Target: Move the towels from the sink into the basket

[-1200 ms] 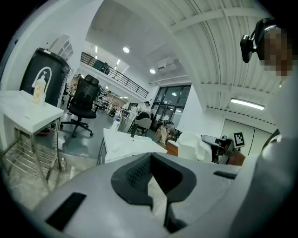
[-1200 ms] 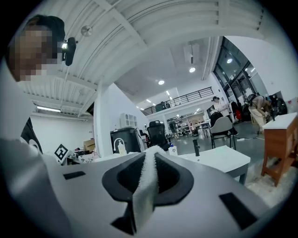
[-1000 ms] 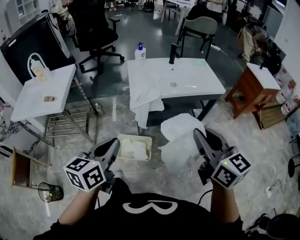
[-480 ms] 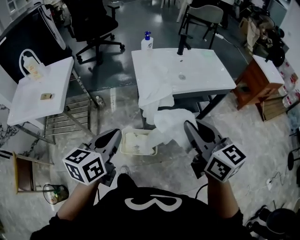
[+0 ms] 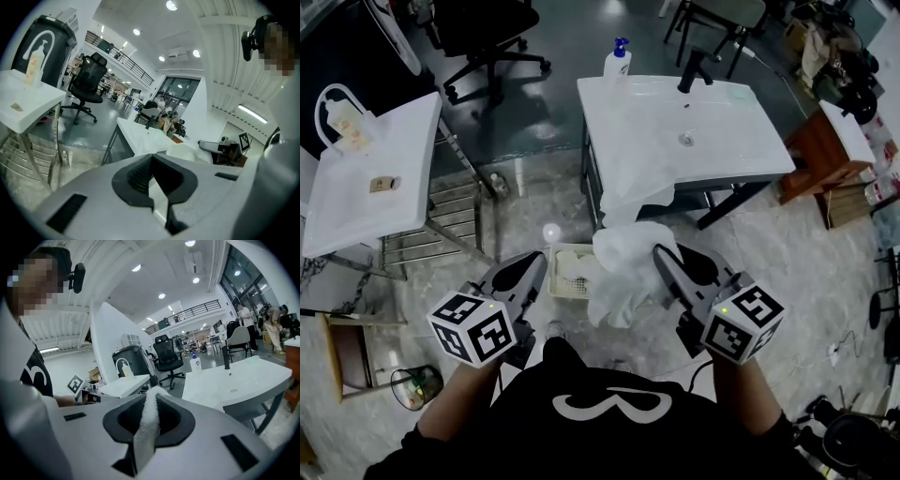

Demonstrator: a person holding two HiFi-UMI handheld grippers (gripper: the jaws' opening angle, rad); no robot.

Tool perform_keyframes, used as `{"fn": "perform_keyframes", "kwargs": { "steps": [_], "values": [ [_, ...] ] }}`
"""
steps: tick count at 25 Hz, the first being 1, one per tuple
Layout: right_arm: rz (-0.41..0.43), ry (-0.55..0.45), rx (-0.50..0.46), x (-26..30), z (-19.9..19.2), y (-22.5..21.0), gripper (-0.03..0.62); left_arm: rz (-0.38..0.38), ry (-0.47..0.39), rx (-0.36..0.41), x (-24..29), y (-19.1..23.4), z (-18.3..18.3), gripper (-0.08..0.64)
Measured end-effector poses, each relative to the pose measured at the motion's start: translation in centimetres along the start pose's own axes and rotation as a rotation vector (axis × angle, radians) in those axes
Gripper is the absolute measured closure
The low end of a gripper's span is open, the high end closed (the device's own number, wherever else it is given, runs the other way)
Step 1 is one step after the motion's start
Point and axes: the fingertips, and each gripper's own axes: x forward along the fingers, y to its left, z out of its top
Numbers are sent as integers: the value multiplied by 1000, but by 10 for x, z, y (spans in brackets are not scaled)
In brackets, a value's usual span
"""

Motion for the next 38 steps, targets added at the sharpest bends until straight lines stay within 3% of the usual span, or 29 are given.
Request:
{"fn": "perform_keyframes", "kwargs": {
  "steps": [9,16,25,28,38],
  "values": [
    [-16,47,44,63,-25,15,541,-21,97,-10,8,66,-12,554],
    [-15,155,82,120,-80,14,541,-16,163,8,11,118,-24,554],
    [-43,326,70,199,-179,-23,541,24,215,-23,19,175,-47,554],
    [-47,379,24,223,-208,-34,541,45,232,-42,21,192,-61,554],
    [-91,590,21,269,-336,-75,540,96,267,-93,33,230,-86,554]
  ]
}}
